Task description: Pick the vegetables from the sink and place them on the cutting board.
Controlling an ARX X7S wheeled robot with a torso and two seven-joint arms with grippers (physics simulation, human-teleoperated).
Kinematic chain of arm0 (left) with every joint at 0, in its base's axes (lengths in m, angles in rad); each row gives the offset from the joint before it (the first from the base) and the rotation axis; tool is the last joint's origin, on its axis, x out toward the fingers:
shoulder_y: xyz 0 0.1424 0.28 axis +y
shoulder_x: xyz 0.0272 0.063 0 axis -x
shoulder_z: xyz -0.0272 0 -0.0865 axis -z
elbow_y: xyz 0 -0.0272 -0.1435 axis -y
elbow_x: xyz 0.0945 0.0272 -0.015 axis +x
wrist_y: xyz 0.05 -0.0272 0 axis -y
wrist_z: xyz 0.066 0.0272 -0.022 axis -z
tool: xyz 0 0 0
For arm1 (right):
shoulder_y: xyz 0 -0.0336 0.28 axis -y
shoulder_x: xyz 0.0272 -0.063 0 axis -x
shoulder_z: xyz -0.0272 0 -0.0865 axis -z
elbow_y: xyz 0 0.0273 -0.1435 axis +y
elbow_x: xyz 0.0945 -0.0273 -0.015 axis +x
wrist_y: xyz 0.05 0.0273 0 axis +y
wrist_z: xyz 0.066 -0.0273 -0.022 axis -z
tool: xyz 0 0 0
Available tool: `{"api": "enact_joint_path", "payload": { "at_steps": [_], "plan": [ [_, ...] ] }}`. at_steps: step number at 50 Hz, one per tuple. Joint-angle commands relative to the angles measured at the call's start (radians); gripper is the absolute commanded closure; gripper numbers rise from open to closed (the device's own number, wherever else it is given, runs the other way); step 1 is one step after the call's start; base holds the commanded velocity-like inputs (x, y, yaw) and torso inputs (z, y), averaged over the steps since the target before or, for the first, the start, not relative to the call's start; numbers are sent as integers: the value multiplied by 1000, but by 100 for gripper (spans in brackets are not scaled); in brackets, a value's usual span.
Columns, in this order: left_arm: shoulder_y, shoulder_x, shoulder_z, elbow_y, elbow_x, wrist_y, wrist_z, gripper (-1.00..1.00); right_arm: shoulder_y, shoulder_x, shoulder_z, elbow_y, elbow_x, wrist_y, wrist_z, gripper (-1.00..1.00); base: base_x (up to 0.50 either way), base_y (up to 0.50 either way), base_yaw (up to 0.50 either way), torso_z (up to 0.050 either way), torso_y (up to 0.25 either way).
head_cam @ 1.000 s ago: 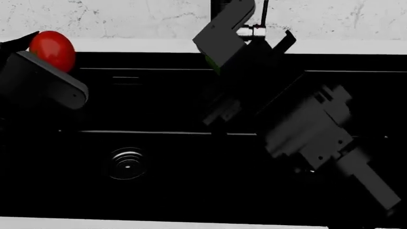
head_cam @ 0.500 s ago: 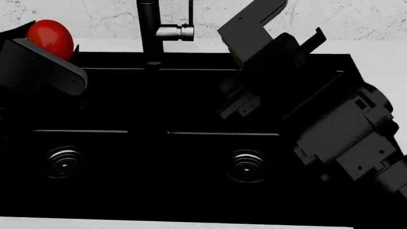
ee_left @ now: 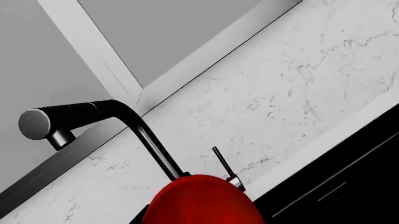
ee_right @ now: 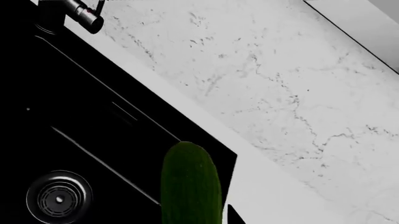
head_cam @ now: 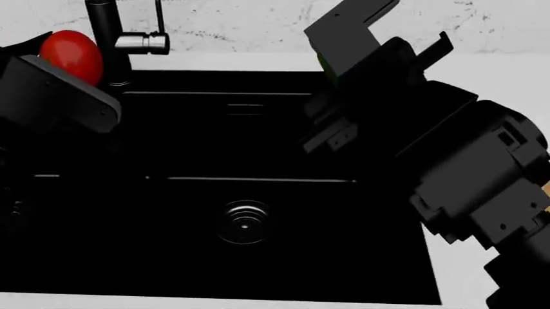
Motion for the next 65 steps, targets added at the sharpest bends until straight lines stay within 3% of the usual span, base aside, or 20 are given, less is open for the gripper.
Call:
{"api": "enact_joint_path", "payload": {
  "at_steps": [1,25,49,55,65],
  "plan": [
    [6,26,-30,57,-46,-44,41,100,17,3,33,-55,-45,38,-21,100,0,-500,0,0,0],
    [-23,77,-78,64,-99,-119,9,100,46,47,82,-123,-20,103,63,100,0,-500,0,0,0],
    [-11,62,-51,114,-95,-125,19,100,26,73,107,-160,1,111,89,100,139,-494,0,0,1],
    [3,49,-50,169,-137,-115,72,100,13,69,157,-150,54,133,111,100,173,-392,0,0,0],
    [-95,142,-35,-13,-106,-67,54,100,26,49,220,-128,152,265,176,100,0,0,0,0,1]
  ]
}}
